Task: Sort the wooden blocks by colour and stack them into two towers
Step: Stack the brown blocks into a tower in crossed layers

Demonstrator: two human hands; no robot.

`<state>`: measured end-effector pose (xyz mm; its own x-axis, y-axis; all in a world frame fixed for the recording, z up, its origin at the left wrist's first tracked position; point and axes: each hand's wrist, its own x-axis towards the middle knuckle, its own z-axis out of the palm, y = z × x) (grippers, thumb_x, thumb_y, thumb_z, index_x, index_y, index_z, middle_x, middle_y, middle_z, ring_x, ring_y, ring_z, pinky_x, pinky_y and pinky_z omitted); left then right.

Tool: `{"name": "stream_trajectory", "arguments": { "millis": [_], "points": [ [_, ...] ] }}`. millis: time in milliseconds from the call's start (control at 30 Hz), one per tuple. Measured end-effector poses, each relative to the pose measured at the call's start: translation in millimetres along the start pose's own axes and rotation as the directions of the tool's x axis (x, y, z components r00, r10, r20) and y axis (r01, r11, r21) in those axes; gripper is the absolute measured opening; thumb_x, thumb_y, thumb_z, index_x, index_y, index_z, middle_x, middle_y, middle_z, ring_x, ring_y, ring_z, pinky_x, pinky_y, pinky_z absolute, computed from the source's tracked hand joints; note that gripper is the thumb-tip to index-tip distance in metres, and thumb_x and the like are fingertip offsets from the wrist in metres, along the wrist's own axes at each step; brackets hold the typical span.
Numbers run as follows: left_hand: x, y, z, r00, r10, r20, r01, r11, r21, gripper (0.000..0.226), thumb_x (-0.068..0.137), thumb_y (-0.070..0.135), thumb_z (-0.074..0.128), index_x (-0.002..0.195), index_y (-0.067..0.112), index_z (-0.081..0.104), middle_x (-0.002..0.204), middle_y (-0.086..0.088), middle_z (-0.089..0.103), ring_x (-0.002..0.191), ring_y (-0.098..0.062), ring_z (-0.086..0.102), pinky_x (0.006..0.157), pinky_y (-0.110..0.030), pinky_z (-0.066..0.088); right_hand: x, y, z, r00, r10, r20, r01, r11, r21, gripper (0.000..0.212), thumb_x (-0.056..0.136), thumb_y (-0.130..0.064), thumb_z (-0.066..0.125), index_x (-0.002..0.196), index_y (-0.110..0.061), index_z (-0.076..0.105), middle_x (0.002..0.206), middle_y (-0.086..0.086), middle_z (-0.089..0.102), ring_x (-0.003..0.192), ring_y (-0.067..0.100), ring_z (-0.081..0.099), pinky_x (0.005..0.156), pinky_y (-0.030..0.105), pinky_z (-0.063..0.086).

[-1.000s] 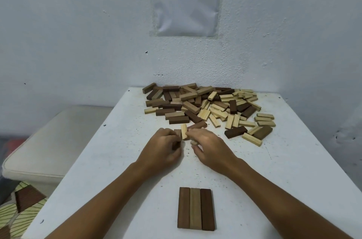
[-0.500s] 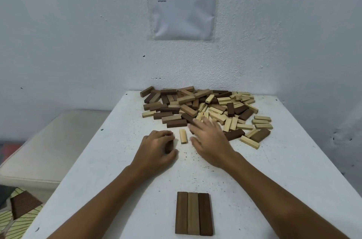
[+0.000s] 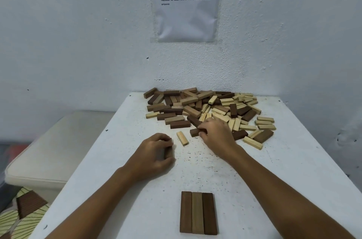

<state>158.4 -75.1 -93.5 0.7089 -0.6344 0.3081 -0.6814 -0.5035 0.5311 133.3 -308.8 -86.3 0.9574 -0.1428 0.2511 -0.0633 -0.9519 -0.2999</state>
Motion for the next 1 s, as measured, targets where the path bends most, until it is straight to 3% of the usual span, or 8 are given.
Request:
{"name": "stream_trajectory", "arguments": {
  "millis": [100,267,367,467,533,700,833,1000],
  "points": [
    [-1.4,-0.8,-1.0,1.000,-0.019,0.020,0.019,1.000,-0.003,0.047,0.074,0.038,0.070,0.114,0.012,0.073,0.115,0.009,0.062,0.106,0.002,0.055,0.087,-0.005,0.041,1.6,0.8,-6.9,1.000,0.009,-0.007,-0.009,0.996,0.094,0.020,0.092,-0.017,0.061,0.107,-0.016,0.074,0.104,0.004,0.067,0.105,0.023,0.054,0.088,0.039,0.047],
    [-5.0,-5.4,-4.8,0.998,-0.042,0.046,0.043,0.999,-0.005,0.058,0.067,0.048,0.083,0.113,0.014,0.072,0.118,0.009,0.062,0.107,0.000,0.055,0.088,-0.004,0.039,-10.0,-8.0,-18.4,0.998,0.035,-0.053,-0.026,0.985,0.172,0.017,0.089,-0.024,0.066,0.105,-0.019,0.070,0.095,-0.001,0.064,0.095,0.018,0.056,0.070,0.031,0.043],
    [-9.5,-5.3,-4.7,0.998,-0.044,0.036,0.045,0.999,-0.029,0.060,0.064,0.050,0.085,0.109,0.013,0.074,0.116,0.008,0.063,0.107,-0.003,0.058,0.090,-0.009,0.043,-33.1,-26.1,-24.4,0.996,-0.026,0.079,-0.005,0.931,0.364,0.016,0.086,-0.031,0.067,0.101,-0.024,0.070,0.077,-0.007,0.061,0.073,0.011,0.058,0.061,0.034,0.048],
    [-11.1,-3.0,-2.4,0.998,-0.050,0.030,0.051,0.998,-0.037,0.072,0.058,0.066,0.075,0.106,0.014,0.075,0.112,0.009,0.063,0.103,-0.001,0.058,0.087,-0.009,0.043,-54.7,-44.4,-21.4,0.975,-0.108,0.194,0.021,0.915,0.402,0.018,0.087,-0.026,0.067,0.103,-0.023,0.072,0.064,-0.016,0.051,0.059,-0.002,0.049,0.052,0.014,0.035],
    [-10.5,-1.4,-0.1,0.998,-0.055,0.022,0.056,0.997,-0.046,0.071,0.056,0.066,0.075,0.105,0.014,0.075,0.110,0.009,0.063,0.101,-0.001,0.058,0.086,-0.012,0.045,-60.5,-52.4,-17.9,0.971,-0.145,0.192,0.064,0.925,0.376,0.017,0.087,-0.024,0.067,0.102,-0.019,0.073,0.060,-0.018,0.046,0.056,-0.002,0.046,0.049,0.012,0.029],
    [-8.6,5.7,2.8,0.996,-0.076,0.039,0.077,0.997,-0.007,0.081,0.055,0.068,0.076,0.113,0.013,0.072,0.121,0.006,0.058,0.110,-0.004,0.052,0.090,-0.013,0.040,-57.0,-40.5,-19.0,0.990,-0.040,0.132,-0.009,0.936,0.352,0.028,0.094,-0.034,0.058,0.114,-0.018,0.070,0.103,-0.002,0.065,0.087,0.007,0.057,0.075,0.027,0.049],
    [-7.0,13.3,10.3,0.995,-0.088,0.035,0.087,0.995,0.044,0.081,0.058,0.069,0.069,0.125,0.024,0.065,0.139,0.003,0.053,0.126,-0.014,0.047,0.099,-0.029,0.043,-53.7,7.4,-23.6,0.990,0.122,-0.067,-0.125,0.991,-0.038,0.041,0.098,-0.031,0.046,0.136,-0.018,0.053,0.134,0.003,0.055,0.121,0.021,0.046,0.100,0.040,0.040],
    [-6.5,20.6,20.4,0.998,-0.055,0.035,0.053,0.997,0.050,0.073,0.066,0.072,0.059,0.124,0.030,0.066,0.133,0.008,0.057,0.121,-0.010,0.045,0.094,-0.037,0.047,-76.3,44.8,-19.7,0.993,0.113,-0.012,-0.112,0.949,-0.294,0.041,0.098,-0.031,0.037,0.134,-0.017,0.052,0.138,0.001,0.052,0.129,0.022,0.042,0.100,0.041,0.035]
  ]
}}
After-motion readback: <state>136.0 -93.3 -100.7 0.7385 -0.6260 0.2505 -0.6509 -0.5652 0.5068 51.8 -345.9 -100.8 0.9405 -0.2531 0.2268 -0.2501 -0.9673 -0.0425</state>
